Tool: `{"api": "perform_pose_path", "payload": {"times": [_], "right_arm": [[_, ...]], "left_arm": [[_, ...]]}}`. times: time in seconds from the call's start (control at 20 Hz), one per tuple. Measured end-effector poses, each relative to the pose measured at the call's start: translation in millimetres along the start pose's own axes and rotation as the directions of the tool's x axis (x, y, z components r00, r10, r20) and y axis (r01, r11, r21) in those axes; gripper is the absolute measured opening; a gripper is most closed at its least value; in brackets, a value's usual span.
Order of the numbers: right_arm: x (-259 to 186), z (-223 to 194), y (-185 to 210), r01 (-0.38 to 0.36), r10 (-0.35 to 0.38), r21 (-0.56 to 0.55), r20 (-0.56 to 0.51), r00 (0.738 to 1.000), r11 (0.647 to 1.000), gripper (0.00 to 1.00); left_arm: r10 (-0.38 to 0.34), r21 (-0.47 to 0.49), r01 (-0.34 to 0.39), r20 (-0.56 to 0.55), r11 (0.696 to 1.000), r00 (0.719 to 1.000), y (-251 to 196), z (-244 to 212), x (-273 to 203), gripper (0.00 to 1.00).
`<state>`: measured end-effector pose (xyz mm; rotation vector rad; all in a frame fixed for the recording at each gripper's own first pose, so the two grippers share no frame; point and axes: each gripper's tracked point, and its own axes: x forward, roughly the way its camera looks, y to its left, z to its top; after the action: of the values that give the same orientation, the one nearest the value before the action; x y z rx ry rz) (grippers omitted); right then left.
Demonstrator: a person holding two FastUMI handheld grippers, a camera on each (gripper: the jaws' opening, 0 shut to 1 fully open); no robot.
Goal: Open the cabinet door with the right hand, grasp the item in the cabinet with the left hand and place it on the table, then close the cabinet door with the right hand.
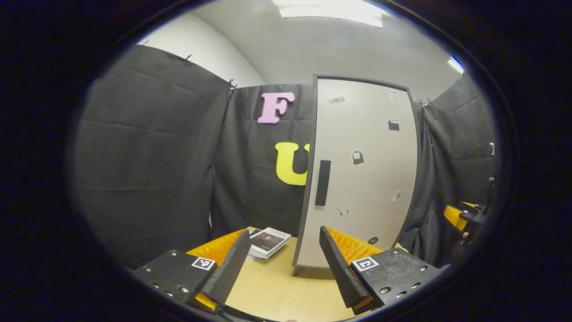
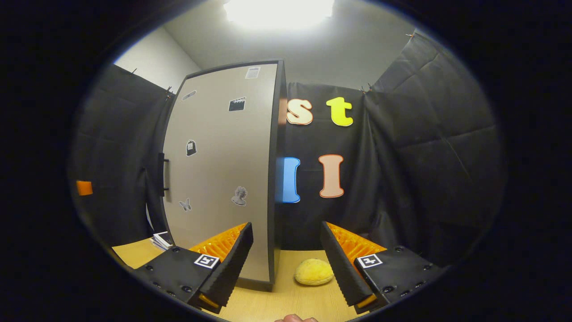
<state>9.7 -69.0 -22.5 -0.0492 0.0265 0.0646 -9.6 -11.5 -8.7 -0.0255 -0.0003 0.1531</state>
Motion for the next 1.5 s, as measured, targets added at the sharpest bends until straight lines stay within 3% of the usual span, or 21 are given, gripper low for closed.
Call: {"api": "perform_pose_path", "payload": {"times": [0.05, 0.2, 0.25, 0.4, 0.45, 0.6, 0.9, 1.2, 1.5], "right_arm": [[2.3, -3.2, 1.5, 0.013, -0.013, -0.001, -0.017, 1.0, 1.0, 0.93], [5.6, -2.1, 10.8, 0.057, -0.056, 0.012, -0.037, 0.998, 0.998, 0.96], [7.1, -0.2, 15.7, 0.073, -0.072, 0.013, -0.038, 0.997, 0.997, 0.96], [8.9, 6.0, 34.5, 0.085, -0.085, 0.011, -0.043, 0.995, 0.996, 0.93], [9.9, 7.9, 40.1, 0.085, -0.084, 0.01, -0.048, 0.995, 0.996, 0.96], [16.2, 16.0, 59.2, 0.075, -0.073, 0.026, -0.063, 0.995, 0.997, 0.93], [46.9, 39.3, 106.5, 0.019, -0.015, 0.034, -0.124, 0.992, 0.999, 0.96], [76.7, 81.4, 165.4, -0.028, 0.031, 0.037, -0.063, 0.998, 0.999, 0.96], [103.0, 94.8, 237.4, -0.094, 0.1, 0.09, -0.068, 0.993, 0.992, 0.93]], "left_arm": [[-0.008, 0.012, 0.008, 0.002, 1.0, 1.0, 2.5, 0.6, 5.8, 0.95], [0.006, 0.078, -0.007, 0.011, 0.997, 1.0, 29.2, 0.7, 19.5, 0.95], [0.004, 0.091, -0.005, 0.01, 0.996, 1.0, 36.6, 0.6, 23.4, 0.92], [-0.022, 0.099, 0.022, 0.002, 0.995, 1.0, 52.1, -3.0, 38.8, 0.95], [-0.035, 0.094, 0.035, -0.006, 0.995, 0.999, 55.6, -4.9, 43.1, 0.95], [-0.052, 0.099, 0.052, -0.003, 0.994, 0.999, 66.1, -8.5, 53.8, 0.92], [-0.103, 0.13, 0.106, -0.032, 0.986, 0.994, 79.0, -28.0, 73.1, 0.92], [-0.1, 0.084, 0.105, -0.069, 0.991, 0.993, 110.4, -56.0, 83.8, 0.92], [-0.076, 0.08, 0.083, -0.079, 0.993, 0.994, 166.0, -66.5, 97.1, 0.92]]}}
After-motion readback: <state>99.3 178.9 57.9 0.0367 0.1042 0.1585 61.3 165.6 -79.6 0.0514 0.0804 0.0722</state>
